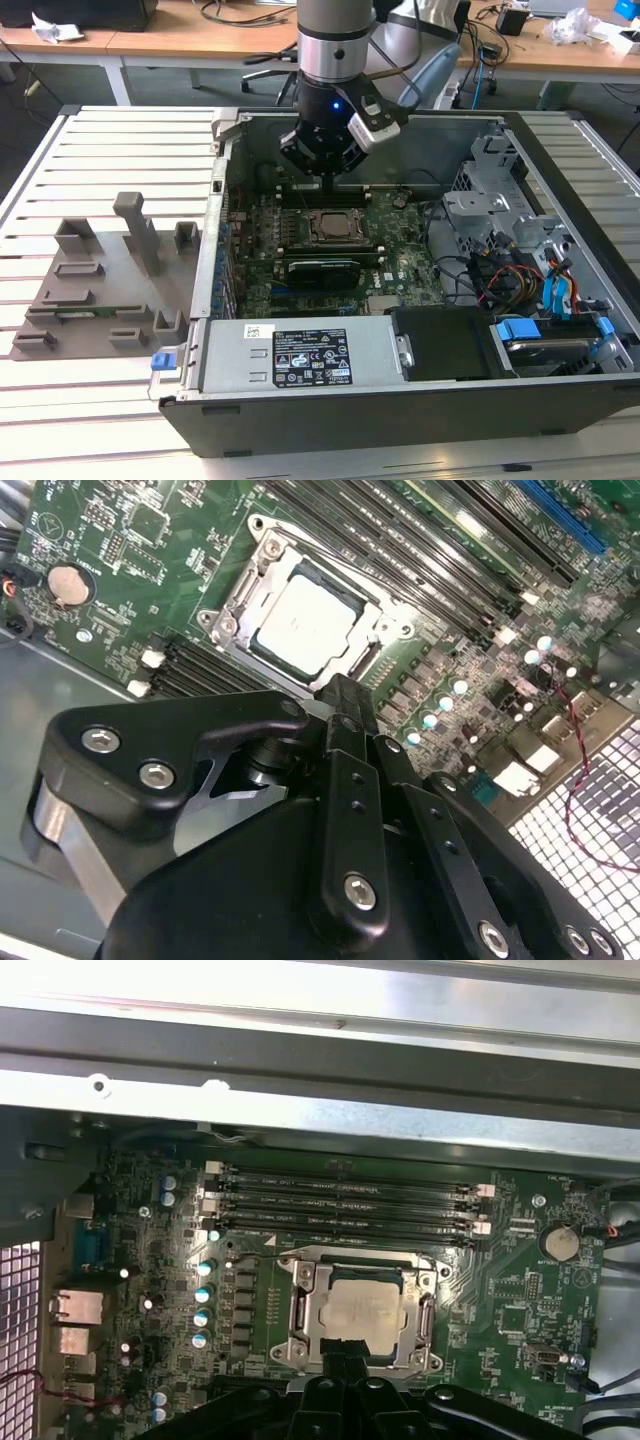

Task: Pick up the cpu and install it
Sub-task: 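Install the first cpu locking lever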

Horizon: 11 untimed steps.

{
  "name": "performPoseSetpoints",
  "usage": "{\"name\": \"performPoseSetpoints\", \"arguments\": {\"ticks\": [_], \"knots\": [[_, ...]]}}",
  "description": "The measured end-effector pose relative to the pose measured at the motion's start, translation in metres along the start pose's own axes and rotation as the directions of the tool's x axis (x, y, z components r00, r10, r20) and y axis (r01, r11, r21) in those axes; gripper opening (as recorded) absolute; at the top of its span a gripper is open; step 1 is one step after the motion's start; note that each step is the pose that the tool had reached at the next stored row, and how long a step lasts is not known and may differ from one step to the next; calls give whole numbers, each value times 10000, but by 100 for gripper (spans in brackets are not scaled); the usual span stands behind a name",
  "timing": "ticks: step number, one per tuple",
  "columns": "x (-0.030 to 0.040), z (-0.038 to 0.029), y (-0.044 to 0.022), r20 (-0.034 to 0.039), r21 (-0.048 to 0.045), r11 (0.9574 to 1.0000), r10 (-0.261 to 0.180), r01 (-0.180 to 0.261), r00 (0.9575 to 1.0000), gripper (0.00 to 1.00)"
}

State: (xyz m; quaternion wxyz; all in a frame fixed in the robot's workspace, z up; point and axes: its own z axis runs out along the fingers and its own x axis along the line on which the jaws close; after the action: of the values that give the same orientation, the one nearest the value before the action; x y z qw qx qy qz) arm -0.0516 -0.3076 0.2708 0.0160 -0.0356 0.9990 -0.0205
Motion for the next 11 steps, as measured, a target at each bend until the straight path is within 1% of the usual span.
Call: {"name": "performPoseSetpoints", "arguments": {"ticks": [4, 7, 11], "knots": [[65, -1, 5, -1, 1, 10000, 1, -1, 10000, 11], [95, -1, 7, -1, 1, 10000, 0, 0, 10000, 11], [151, -1, 11, -1, 0, 10000, 0, 0, 10000, 11]]}}
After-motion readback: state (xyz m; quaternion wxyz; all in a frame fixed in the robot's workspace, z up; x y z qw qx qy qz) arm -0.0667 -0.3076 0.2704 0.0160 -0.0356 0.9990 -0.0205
